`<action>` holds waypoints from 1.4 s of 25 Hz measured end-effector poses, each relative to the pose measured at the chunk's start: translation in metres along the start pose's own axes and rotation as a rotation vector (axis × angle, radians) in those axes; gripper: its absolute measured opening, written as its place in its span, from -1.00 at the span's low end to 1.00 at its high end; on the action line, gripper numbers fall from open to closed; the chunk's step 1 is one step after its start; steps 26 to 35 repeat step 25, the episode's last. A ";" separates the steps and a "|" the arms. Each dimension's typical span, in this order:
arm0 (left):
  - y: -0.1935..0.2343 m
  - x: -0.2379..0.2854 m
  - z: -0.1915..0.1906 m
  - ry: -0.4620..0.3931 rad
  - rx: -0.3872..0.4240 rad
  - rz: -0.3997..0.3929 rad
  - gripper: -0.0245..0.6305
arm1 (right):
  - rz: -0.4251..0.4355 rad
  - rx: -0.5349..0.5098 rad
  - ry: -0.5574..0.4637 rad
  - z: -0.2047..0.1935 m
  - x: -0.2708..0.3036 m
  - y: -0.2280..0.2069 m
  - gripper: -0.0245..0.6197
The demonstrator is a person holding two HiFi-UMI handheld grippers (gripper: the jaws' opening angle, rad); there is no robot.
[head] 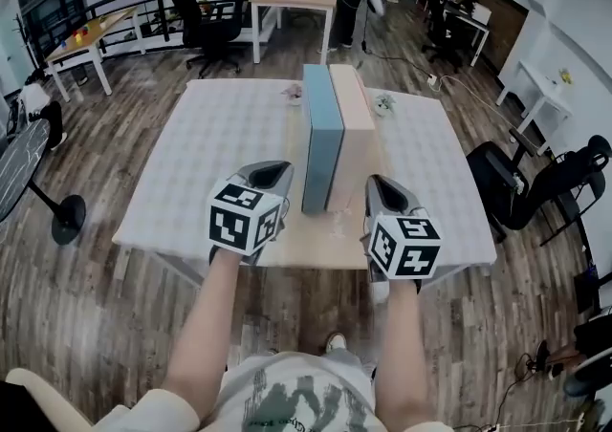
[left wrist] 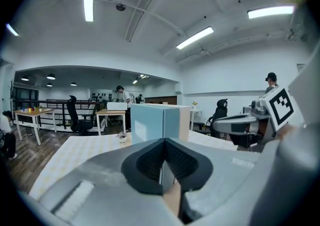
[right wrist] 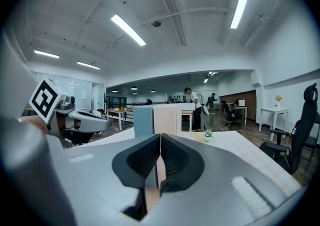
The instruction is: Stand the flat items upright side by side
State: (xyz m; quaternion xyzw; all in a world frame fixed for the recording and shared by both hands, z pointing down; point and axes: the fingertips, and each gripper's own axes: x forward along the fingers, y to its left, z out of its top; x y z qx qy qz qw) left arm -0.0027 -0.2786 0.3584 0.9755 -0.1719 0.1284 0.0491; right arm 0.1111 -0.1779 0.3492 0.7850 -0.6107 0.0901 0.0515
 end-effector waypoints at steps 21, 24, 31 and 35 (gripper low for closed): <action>0.015 -0.020 -0.006 0.009 -0.004 -0.027 -0.91 | -0.025 0.003 -0.025 0.002 -0.012 0.024 -0.92; 0.012 -0.019 -0.004 0.007 -0.001 -0.031 -0.91 | -0.023 0.001 -0.025 0.003 -0.013 0.024 -0.92; 0.011 -0.018 -0.003 0.007 0.001 -0.034 -0.91 | -0.022 0.000 -0.025 0.003 -0.013 0.023 -0.92; 0.011 -0.018 -0.003 0.007 0.001 -0.034 -0.91 | -0.022 0.000 -0.025 0.003 -0.013 0.023 -0.92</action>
